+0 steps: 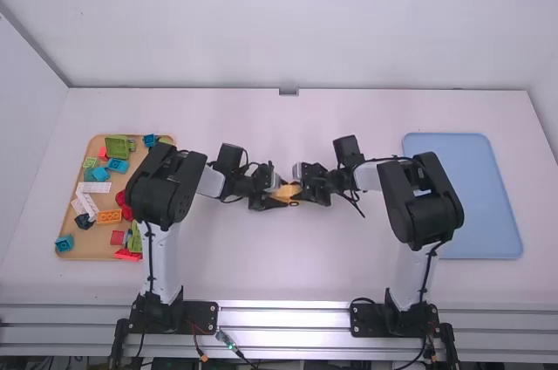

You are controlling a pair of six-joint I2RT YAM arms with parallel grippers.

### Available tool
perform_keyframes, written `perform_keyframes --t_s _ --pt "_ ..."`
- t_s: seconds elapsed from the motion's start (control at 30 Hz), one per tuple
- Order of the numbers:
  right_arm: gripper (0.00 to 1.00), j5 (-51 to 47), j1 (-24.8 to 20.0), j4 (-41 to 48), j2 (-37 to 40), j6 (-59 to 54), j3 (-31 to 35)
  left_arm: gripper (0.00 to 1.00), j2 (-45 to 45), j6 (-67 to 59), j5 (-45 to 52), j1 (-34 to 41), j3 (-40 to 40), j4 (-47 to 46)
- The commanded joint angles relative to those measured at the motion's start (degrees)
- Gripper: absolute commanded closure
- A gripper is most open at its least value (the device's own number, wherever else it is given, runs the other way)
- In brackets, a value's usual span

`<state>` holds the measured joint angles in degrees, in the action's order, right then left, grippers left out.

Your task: Assemble lego blocks to make yellow taxi

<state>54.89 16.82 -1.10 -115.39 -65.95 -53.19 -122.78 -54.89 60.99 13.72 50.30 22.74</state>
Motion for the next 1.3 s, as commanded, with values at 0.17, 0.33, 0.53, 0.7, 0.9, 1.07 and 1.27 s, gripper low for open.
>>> perform_keyframes --t_s 0.17,0.33,0.53,0.7,0.9,1.07,1.27 --pt "1.0 2.29 -0.63 -1.64 -1.55 1.66 -0.48 0.59 -1.01 -0.59 -1.6 0.17 -0.07 -1.88" --pt "1.0 2.08 -0.59 -0.79 -1.55 1.44 -0.48 0.59 -1.01 -0.33 -1.53 0.17 -0.07 -1.42" --pt "1.0 1.31 0.07 0.04 -1.55 1.42 -0.48 0.59 -1.01 -0.39 -1.53 0.17 -0.07 -1.33" --pt "1.0 0.42 0.07 -0.17 -1.55 1.46 -0.48 0.59 -1.01 -0.37 -1.51 0.17 -0.07 -1.44" --pt "0.94 0.33 0.04 -0.17 -1.55 1.44 -0.48 0.59 -1.01 0.04 -1.53 0.17 -0.07 -1.4" --pt "0.7 0.35 0.13 -0.66 -1.55 1.44 -0.48 0.59 -1.01 0.04 -1.51 0.17 -0.07 -1.36" --pt "0.57 0.39 -0.02 -1.49 -1.55 1.51 -0.48 0.59 -1.01 0.04 -1.49 0.15 -0.07 -1.42"
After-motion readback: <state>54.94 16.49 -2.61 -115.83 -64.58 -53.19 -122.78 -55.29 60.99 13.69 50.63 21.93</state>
